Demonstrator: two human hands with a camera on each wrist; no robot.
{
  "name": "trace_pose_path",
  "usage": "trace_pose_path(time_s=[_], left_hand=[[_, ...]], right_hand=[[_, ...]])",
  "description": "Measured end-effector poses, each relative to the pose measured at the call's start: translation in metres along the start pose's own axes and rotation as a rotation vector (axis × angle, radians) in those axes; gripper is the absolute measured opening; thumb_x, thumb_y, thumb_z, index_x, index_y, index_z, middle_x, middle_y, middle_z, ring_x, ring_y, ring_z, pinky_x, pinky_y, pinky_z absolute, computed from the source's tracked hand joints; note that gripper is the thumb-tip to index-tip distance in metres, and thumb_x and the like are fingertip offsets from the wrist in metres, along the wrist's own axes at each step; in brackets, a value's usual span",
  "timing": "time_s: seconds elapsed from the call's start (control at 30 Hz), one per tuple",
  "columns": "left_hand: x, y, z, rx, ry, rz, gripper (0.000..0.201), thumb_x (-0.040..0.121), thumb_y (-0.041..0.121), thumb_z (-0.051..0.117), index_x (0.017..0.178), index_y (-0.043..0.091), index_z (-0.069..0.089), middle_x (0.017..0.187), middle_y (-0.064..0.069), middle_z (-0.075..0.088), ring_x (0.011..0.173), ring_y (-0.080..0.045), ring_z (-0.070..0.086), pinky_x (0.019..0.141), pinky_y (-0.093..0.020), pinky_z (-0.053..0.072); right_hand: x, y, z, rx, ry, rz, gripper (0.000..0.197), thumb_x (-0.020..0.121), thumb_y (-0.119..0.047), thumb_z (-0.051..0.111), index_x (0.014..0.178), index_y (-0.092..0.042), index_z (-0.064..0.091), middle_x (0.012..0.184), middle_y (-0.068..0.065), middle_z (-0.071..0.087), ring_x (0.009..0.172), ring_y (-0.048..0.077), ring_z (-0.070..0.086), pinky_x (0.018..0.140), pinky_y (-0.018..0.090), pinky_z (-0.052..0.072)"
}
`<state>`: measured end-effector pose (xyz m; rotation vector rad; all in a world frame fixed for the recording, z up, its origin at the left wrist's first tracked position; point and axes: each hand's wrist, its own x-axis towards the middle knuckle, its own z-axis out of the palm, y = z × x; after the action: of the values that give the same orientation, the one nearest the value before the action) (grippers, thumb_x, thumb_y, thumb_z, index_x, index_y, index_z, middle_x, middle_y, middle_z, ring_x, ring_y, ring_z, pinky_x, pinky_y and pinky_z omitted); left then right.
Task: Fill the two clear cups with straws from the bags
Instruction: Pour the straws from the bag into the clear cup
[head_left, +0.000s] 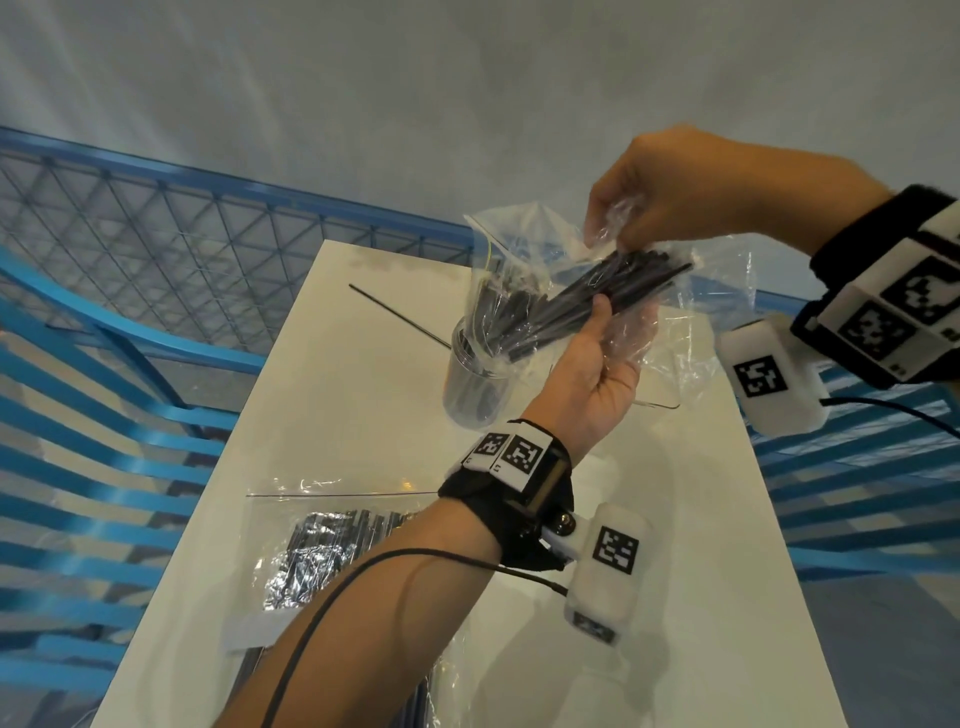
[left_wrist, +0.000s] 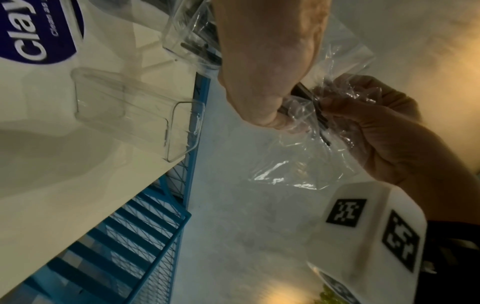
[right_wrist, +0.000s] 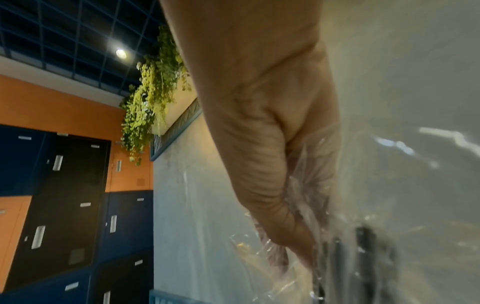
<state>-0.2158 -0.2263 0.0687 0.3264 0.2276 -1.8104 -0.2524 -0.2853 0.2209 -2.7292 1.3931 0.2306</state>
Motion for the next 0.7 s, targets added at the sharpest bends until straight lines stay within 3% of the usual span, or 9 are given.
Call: trace_pose_path(time_s=[0.1, 0.23, 0.33, 0.43, 0.57, 0.7], left_hand=[[-0.001, 0.001, -0.005, 0.016, 0.002, -0.003, 0.031, 0.097, 0.02, 0.047, 0.108, -0.007, 0.058, 0.103, -0.019, 0.064, 0.089, -0.022, 0.064, 0.067, -0.024, 0.059], [-0.003, 0.002, -0.01, 0.029, -0.02, -0.013, 0.034, 0.096, 0.024, 0.051, 0.11, -0.006, 0.059, 0.096, -0.019, 0.069, 0.078, -0.021, 0.071, 0.075, -0.027, 0.058], [-0.006, 0.001, -0.012, 0.046, -0.048, -0.003, 0.046, 0.095, 0.028, 0.053, 0.128, -0.004, 0.051, 0.102, -0.019, 0.069, 0.087, -0.022, 0.069, 0.08, -0.027, 0.057], [-0.008, 0.0, -0.011, 0.028, -0.073, -0.008, 0.044, 0.093, 0.029, 0.055, 0.125, -0.003, 0.053, 0.1, -0.019, 0.07, 0.091, -0.023, 0.068, 0.083, -0.028, 0.056], [-0.009, 0.002, -0.009, 0.018, -0.066, -0.01, 0.041, 0.091, 0.016, 0.059, 0.125, -0.005, 0.051, 0.113, -0.023, 0.064, 0.106, -0.023, 0.063, 0.082, -0.027, 0.058], [-0.009, 0.001, -0.009, 0.036, -0.035, -0.004, 0.035, 0.092, 0.011, 0.056, 0.121, -0.009, 0.054, 0.113, -0.021, 0.064, 0.095, -0.021, 0.067, 0.077, -0.025, 0.058]], right_hand=[[0.002, -0.003, 0.005, -0.012, -0.022, -0.011, 0.032, 0.076, -0.001, 0.065, 0.098, -0.023, 0.074, 0.09, 0.004, 0.067, 0.08, 0.02, 0.057, 0.071, 0.027, 0.041], [0.001, 0.0, 0.003, 0.015, -0.027, -0.004, 0.029, 0.076, -0.004, 0.07, 0.098, -0.023, 0.074, 0.087, 0.004, 0.068, 0.084, 0.022, 0.06, 0.073, 0.026, 0.04], [0.0, 0.004, 0.002, 0.066, -0.052, 0.015, 0.027, 0.076, -0.013, 0.075, 0.099, -0.027, 0.072, 0.096, 0.004, 0.071, 0.092, 0.025, 0.064, 0.078, 0.03, 0.043], [0.0, 0.01, 0.0, 0.149, -0.067, 0.042, 0.031, 0.078, -0.016, 0.075, 0.106, -0.026, 0.07, 0.104, 0.004, 0.072, 0.092, 0.022, 0.067, 0.084, 0.031, 0.045], [-0.003, 0.015, -0.002, 0.313, -0.028, 0.055, 0.035, 0.077, -0.017, 0.076, 0.109, -0.028, 0.068, 0.098, 0.003, 0.073, 0.085, 0.016, 0.07, 0.075, 0.023, 0.046], [-0.003, 0.017, 0.005, 0.276, 0.028, 0.054, 0.035, 0.074, -0.02, 0.079, 0.107, -0.026, 0.069, 0.092, 0.001, 0.073, 0.088, 0.014, 0.068, 0.083, 0.03, 0.048]])
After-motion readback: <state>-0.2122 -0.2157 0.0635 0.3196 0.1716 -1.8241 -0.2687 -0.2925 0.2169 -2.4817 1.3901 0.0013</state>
